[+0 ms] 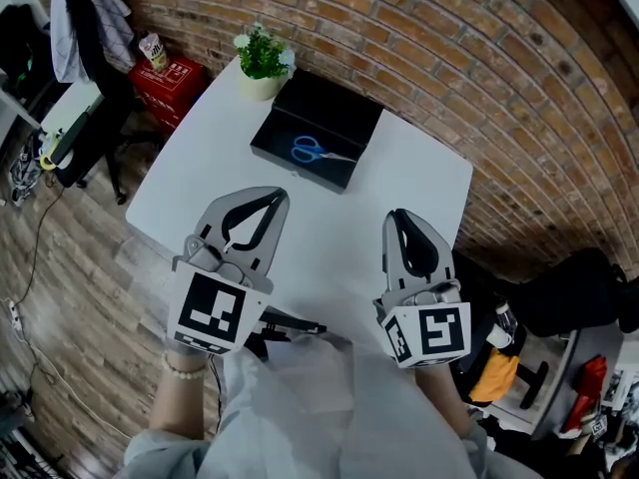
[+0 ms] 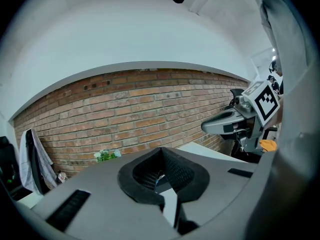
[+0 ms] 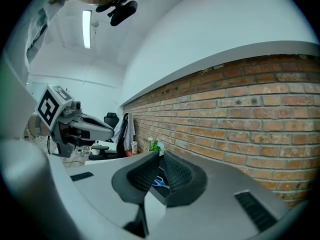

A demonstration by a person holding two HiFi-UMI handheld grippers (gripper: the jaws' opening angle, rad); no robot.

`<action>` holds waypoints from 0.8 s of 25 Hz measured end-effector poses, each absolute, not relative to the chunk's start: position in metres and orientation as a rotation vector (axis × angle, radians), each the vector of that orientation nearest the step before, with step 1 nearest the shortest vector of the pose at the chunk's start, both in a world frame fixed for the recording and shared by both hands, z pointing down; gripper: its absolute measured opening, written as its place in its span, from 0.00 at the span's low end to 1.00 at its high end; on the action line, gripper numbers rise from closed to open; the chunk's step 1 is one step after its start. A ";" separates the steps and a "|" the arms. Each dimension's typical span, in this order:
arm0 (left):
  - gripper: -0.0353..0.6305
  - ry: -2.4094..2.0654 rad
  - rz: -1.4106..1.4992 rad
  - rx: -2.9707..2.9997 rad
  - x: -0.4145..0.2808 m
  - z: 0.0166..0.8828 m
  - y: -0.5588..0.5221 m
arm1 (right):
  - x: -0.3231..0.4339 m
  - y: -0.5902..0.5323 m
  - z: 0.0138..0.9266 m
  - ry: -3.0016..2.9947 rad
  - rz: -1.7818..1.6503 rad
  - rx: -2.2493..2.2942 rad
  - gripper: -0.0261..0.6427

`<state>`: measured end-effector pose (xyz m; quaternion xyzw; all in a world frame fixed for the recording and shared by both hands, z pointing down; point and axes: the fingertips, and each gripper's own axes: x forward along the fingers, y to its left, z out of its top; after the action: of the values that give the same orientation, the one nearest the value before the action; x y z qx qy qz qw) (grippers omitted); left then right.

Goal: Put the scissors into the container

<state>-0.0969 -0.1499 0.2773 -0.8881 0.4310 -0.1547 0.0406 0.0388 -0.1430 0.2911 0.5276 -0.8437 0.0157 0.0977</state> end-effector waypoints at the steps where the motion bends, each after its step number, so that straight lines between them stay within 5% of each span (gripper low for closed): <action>1: 0.08 1.317 -0.472 -2.722 -0.096 0.277 -0.150 | 0.039 -0.143 0.291 -2.498 0.045 1.560 0.13; 20: 0.08 1.293 -0.467 -2.747 -0.095 0.281 -0.149 | 0.031 -0.140 0.295 -2.471 0.028 1.530 0.12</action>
<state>-0.0955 -0.1492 0.2810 -0.8937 0.4207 -0.1520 0.0346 0.0314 -0.1399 0.2949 0.5226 -0.8444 0.0095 0.1174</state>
